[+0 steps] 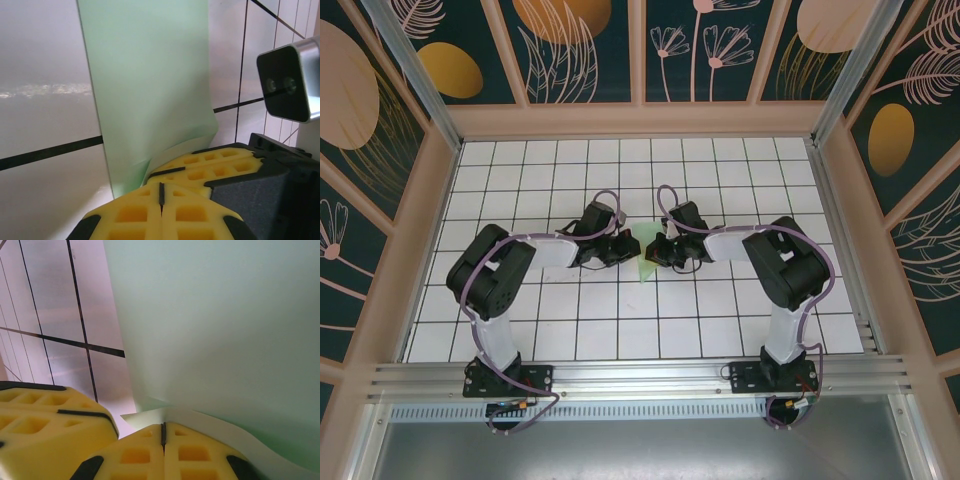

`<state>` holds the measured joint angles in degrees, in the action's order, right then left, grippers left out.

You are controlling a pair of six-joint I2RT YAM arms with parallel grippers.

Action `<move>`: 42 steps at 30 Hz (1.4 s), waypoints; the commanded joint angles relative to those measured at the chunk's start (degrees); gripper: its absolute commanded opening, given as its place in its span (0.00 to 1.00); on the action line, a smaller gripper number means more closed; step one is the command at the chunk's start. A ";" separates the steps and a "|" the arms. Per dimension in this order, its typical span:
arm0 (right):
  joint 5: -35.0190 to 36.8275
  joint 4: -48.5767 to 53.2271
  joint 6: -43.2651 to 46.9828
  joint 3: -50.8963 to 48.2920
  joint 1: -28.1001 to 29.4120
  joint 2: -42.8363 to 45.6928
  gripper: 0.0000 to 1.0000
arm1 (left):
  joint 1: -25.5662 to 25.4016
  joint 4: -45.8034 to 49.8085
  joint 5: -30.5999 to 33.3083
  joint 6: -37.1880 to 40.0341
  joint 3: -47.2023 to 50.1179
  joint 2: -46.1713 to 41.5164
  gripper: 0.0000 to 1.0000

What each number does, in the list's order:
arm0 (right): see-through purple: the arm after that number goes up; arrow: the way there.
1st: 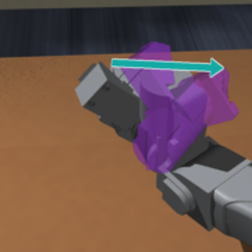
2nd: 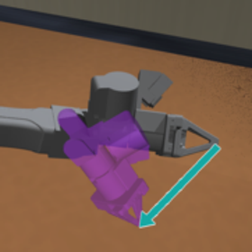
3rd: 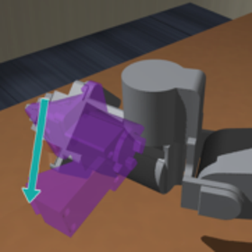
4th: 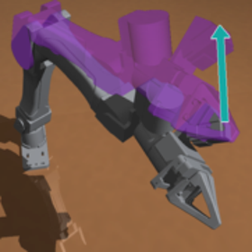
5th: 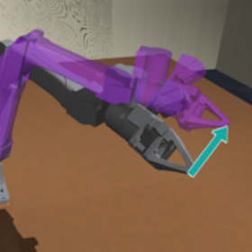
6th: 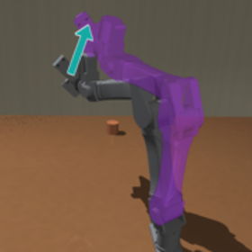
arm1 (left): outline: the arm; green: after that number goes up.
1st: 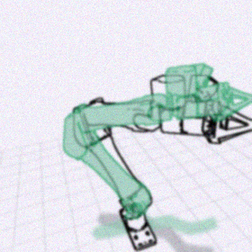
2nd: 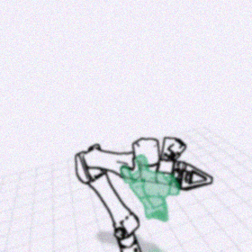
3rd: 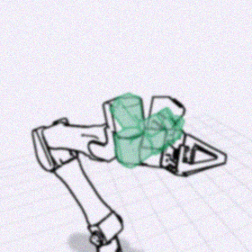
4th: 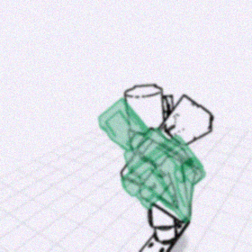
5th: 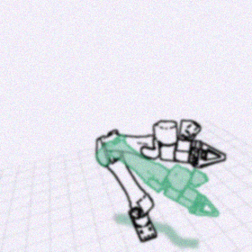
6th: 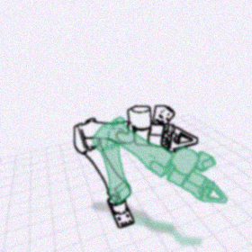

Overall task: Fold a paper plane with a square sheet of paper (pick it up from the middle)
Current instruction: Third fold the triangle at the center of the table.

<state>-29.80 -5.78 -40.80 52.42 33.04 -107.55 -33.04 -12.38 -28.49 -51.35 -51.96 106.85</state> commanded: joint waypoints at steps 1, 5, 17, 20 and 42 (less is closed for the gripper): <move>2.31 4.46 0.02 -0.64 -0.43 -1.96 0.00 | -0.42 0.74 -0.11 0.43 -0.45 1.38 0.00; 2.09 4.46 -0.07 -0.55 -0.43 -1.77 0.00 | -0.47 0.94 0.62 0.57 -0.42 2.17 0.00; -2.88 -2.03 1.31 -2.03 -0.78 4.17 0.00 | -0.78 4.93 4.57 1.95 -1.35 3.70 0.00; -3.87 -4.50 1.43 -5.00 -0.51 7.37 0.00 | -1.14 5.78 5.73 2.22 -1.08 3.81 0.00; -5.00 -4.28 1.08 -8.83 4.80 6.69 0.00 | -1.47 4.78 9.05 -0.26 2.26 3.52 0.00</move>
<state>-33.95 -9.26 -40.77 43.97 37.23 -99.85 -34.20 -11.81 -24.38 -51.11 -51.88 108.95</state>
